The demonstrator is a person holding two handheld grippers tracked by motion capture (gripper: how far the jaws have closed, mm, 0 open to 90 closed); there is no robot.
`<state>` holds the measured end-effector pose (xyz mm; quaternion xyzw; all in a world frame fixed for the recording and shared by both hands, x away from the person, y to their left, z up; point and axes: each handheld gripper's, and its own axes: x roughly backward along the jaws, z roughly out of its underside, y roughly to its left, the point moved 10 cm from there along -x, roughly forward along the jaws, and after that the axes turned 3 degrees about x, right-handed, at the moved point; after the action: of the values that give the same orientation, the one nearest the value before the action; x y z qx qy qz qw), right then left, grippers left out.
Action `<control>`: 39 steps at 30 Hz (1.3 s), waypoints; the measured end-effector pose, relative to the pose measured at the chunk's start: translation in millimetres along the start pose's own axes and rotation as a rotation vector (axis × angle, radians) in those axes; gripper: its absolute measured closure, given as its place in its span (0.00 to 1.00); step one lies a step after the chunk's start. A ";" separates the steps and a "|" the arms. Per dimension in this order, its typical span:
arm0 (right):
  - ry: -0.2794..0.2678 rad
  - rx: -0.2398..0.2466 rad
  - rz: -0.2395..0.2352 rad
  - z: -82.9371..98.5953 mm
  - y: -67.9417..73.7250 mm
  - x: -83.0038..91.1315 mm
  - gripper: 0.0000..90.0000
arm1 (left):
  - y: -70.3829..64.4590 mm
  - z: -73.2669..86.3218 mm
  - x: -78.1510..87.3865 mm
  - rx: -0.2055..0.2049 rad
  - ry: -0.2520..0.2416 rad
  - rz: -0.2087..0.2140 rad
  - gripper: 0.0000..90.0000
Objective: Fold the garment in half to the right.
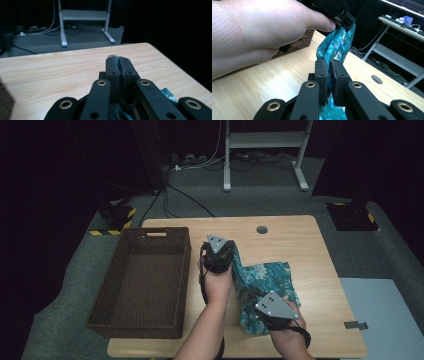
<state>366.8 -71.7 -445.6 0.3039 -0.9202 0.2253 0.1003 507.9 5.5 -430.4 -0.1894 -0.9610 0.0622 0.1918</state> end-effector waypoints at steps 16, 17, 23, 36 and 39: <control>0.071 -0.022 0.092 50.7 -44.3 15.4 0.94 | -48.4 21.3 -46.5 -0.023 0.046 0.050 0.96; 0.076 -0.026 0.093 54.6 -45.5 15.1 0.94 | -49.9 23.7 -49.1 -0.023 0.050 0.051 0.96; 0.102 -0.042 0.108 73.4 -52.1 13.9 0.94 | -58.6 33.9 -63.2 -0.024 0.071 0.064 0.96; 0.153 -0.072 0.118 102.1 -62.9 14.7 0.94 | -76.0 52.3 -88.2 -0.046 0.112 0.082 0.95; 0.162 -0.074 0.120 108.1 -63.8 14.2 0.94 | -79.7 57.6 -94.4 -0.049 0.124 0.087 0.95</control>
<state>388.9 -175.9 -513.4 0.2250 -0.9334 0.2206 0.1718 538.9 -107.2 -500.6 -0.2388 -0.9394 0.0352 0.2434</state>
